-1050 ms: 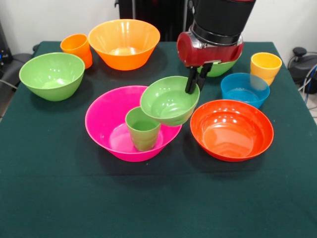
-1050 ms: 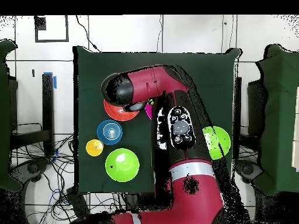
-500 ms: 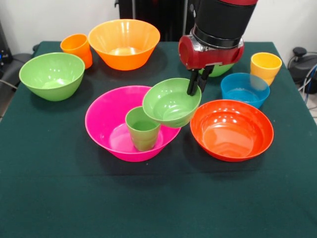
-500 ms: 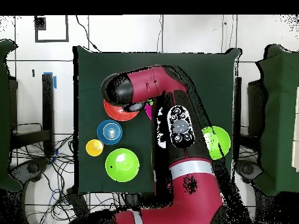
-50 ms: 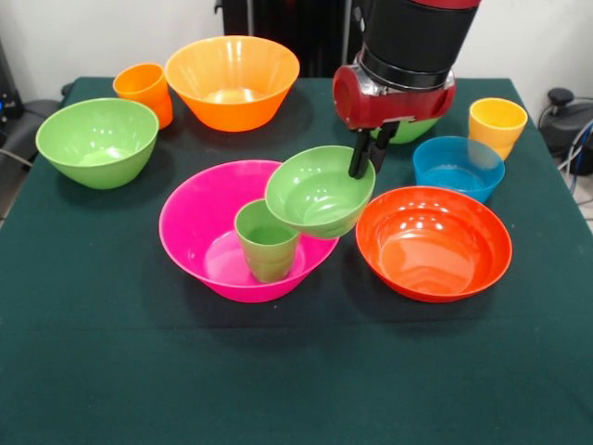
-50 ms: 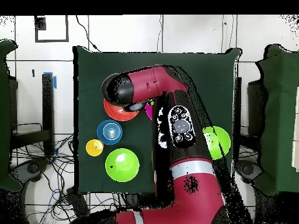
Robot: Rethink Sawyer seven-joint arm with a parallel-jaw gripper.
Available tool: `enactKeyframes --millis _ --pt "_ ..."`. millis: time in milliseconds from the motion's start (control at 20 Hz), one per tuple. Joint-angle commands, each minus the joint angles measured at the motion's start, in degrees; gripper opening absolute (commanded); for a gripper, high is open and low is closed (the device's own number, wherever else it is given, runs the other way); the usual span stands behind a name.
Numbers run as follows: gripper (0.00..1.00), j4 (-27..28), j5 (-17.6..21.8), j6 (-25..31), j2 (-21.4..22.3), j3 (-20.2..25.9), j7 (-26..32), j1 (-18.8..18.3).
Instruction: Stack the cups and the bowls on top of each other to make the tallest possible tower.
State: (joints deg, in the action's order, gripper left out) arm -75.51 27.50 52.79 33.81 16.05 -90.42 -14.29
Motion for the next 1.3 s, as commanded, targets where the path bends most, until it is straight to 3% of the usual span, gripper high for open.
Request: enactKeyframes --millis 50,1300 --pt "0.0 3.2 5.3 7.1 -2.7 4.2 18.5 -1.7" --pt "0.0 3.1 7.1 6.9 -3.2 4.8 20.7 -4.1"
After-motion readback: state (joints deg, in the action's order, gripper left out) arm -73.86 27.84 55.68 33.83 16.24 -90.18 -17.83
